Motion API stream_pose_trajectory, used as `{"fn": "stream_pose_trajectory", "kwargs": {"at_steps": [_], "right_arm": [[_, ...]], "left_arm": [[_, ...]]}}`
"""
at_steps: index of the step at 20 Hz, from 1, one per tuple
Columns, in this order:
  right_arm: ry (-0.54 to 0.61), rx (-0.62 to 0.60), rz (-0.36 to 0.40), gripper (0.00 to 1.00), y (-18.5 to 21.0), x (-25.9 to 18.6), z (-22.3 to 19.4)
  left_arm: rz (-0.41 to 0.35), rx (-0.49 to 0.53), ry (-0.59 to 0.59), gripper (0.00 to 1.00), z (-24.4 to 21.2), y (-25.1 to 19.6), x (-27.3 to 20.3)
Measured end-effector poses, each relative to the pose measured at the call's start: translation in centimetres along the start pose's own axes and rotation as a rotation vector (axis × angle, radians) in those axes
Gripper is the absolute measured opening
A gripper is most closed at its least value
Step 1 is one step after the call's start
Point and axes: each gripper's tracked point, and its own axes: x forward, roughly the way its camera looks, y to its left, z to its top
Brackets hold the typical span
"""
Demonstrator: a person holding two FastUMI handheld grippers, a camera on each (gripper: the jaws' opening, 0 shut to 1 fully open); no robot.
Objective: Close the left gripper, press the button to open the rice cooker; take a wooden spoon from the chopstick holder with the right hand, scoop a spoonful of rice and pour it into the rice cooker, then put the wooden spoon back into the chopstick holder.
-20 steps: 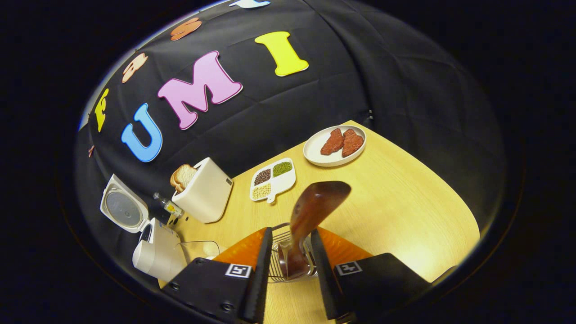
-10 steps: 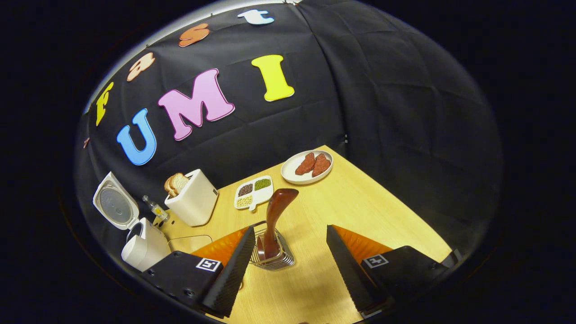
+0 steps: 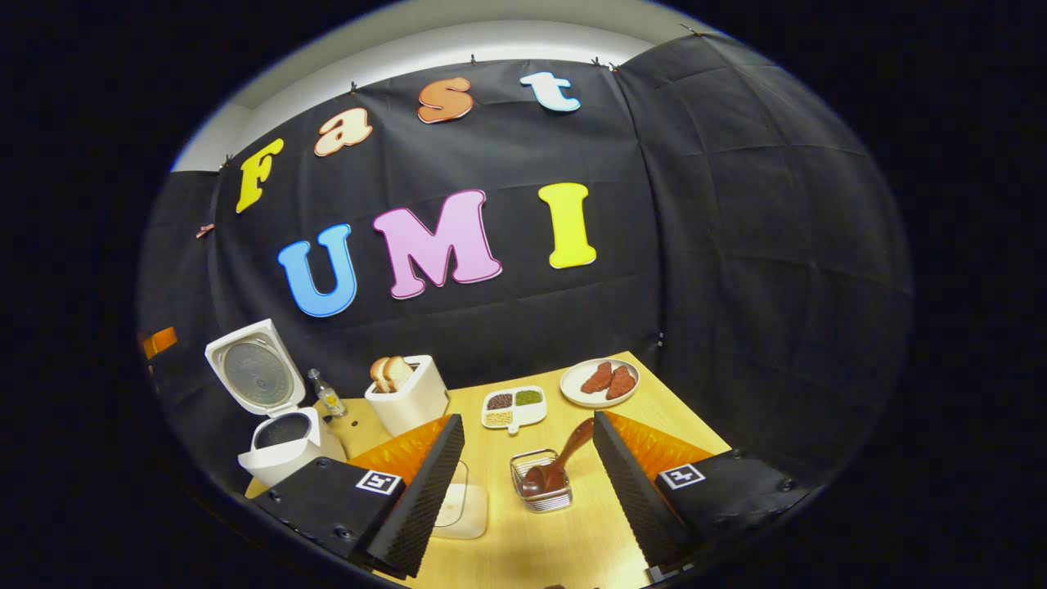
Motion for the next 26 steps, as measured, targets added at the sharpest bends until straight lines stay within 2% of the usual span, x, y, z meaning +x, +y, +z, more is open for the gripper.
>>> {"fn": "stream_pose_trajectory", "kwargs": {"at_steps": [4, 8, 13, 21, 26], "right_arm": [[-0.024, -0.034, 0.031, 0.98, 2.5, -0.9, 1.5], [-0.051, -0.106, 0.024, 0.98, 3.6, -1.3, 3.0], [-0.050, -0.126, -0.015, 0.98, 4.2, -1.1, 2.9], [-0.034, -0.147, -0.118, 0.99, 2.7, -2.9, 2.1], [-0.028, -0.152, -0.153, 0.99, 1.4, -4.4, 2.0]], "left_arm": [[0.011, 0.025, -0.101, 0.95, 3.9, 0.6, 4.6], [0.044, 0.034, -0.179, 0.94, 6.8, 2.3, 9.4], [0.094, 0.012, -0.230, 0.94, 7.5, 5.5, 15.6], [0.130, -0.008, -0.154, 0.94, 1.0, 8.0, 25.4], [0.164, 0.011, 0.079, 0.94, -6.7, 7.4, 28.0]]}}
